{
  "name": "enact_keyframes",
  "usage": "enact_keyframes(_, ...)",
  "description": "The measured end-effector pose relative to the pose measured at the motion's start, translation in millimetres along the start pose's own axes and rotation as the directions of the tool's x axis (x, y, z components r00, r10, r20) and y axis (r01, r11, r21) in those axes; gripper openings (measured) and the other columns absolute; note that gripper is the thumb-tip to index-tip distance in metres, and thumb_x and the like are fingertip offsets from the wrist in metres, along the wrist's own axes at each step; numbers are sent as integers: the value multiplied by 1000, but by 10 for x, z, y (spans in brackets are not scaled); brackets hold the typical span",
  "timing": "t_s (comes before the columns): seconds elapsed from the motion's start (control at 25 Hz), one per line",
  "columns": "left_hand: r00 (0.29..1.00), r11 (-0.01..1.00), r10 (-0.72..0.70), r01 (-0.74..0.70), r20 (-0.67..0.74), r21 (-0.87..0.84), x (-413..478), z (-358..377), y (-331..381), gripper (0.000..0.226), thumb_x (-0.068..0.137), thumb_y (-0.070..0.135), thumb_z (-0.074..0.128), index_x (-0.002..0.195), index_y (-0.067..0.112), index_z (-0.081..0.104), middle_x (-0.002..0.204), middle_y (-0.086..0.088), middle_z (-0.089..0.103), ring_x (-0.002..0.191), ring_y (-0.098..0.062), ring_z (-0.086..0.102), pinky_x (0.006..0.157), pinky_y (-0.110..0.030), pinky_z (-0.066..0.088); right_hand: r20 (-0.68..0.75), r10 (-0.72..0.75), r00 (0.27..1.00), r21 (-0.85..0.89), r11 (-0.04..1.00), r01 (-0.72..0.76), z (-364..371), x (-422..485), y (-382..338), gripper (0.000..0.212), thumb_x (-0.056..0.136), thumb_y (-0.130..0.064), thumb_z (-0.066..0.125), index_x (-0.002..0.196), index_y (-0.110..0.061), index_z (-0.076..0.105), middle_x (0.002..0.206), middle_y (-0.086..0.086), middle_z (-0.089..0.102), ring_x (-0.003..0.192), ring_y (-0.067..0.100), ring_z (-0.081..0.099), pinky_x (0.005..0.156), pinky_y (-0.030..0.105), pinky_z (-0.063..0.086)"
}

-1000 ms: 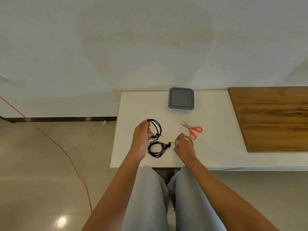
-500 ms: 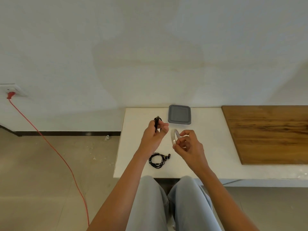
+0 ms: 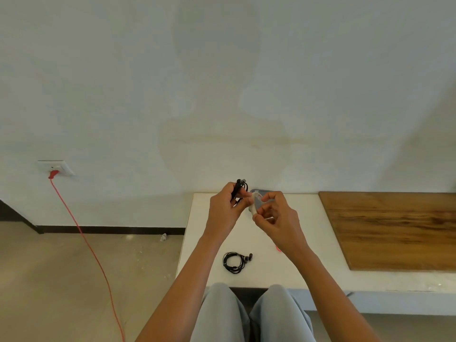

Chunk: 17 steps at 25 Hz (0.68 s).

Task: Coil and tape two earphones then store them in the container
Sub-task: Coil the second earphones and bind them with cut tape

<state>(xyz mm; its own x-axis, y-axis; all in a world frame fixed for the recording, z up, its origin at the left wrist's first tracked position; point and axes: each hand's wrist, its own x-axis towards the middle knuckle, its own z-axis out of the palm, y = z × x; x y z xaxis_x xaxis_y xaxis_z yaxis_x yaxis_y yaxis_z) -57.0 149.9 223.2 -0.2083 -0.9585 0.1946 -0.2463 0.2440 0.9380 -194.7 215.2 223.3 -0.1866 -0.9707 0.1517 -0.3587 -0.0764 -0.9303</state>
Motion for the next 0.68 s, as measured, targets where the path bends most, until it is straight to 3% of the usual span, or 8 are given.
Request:
enact_keyframes(0.12, 996, 997, 74, -73, -50, 18, -54, -36, 156, 15, 83, 16, 73, 88, 12, 59, 83, 6, 71, 73, 8, 62, 68, -6, 44, 1, -51, 999, -25, 998, 51, -42, -29, -143, 35, 83, -8, 67, 104, -26, 46, 79, -3, 67, 70, 8, 64, 67, 17, 54)
enact_keyframes(0.36, 982, 988, 145, -138, -119, 66, -145, -38, 349, 18, 84, 18, 72, 87, 9, 57, 79, 6, 65, 57, 9, 53, 57, -5, 39, -51, -103, 993, -28, 994, 102, -96, -70, -312, 31, 83, -9, 67, 103, -22, 48, 78, 3, 68, 69, 12, 64, 65, 18, 53)
enact_keyframes(0.52, 974, 996, -40, 20, -224, -89, -139, -39, 356, 16, 85, 27, 70, 87, 13, 61, 79, 6, 65, 66, -1, 57, 66, -17, 44, -40, -99, 994, -24, 995, 98, -130, -110, -358, 33, 82, -5, 67, 102, -24, 48, 78, 1, 67, 69, 11, 63, 65, 18, 54)
enact_keyframes(0.68, 958, 951, -279, 265, -72, -160, -68, -61, 406, 42, 87, 52, 59, 94, 12, 70, 91, -11, 71, 79, -16, 60, 70, -36, 50, 19, -120, 993, -12, 993, 120, -152, -127, -369, 34, 81, -3, 66, 103, -22, 48, 79, 2, 65, 72, 14, 63, 69, 22, 54)
